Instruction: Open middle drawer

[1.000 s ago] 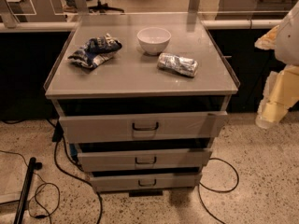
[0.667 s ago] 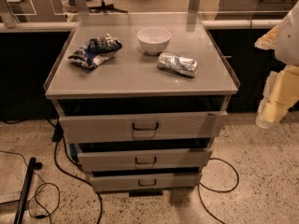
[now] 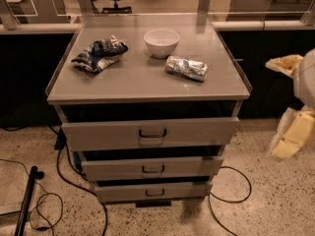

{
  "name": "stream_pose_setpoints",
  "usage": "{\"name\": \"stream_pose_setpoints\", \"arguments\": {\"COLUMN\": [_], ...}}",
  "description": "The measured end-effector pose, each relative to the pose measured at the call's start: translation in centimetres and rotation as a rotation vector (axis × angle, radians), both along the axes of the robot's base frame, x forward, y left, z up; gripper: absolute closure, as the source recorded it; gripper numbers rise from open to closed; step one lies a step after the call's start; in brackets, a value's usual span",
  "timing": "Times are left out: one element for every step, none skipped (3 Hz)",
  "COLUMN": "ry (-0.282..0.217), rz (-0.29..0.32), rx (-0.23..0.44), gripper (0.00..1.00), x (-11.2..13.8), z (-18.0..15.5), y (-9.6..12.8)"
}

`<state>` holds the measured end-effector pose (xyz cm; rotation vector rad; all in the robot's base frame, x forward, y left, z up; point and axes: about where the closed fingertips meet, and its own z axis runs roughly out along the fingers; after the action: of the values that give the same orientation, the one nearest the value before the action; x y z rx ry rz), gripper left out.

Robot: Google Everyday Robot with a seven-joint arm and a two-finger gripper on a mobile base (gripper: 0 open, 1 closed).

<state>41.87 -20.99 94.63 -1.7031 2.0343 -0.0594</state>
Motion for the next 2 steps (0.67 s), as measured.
{"name": "stream_pose_setpoints", "arguments": {"ry": [-0.089, -0.120], "rz": [0.052, 0.125], "rx": [0.139, 0.283], "gripper": [0.00, 0.00], "x": [0.8, 2.2], "z": [-2.3, -4.3], "y": [0.5, 1.9]}}
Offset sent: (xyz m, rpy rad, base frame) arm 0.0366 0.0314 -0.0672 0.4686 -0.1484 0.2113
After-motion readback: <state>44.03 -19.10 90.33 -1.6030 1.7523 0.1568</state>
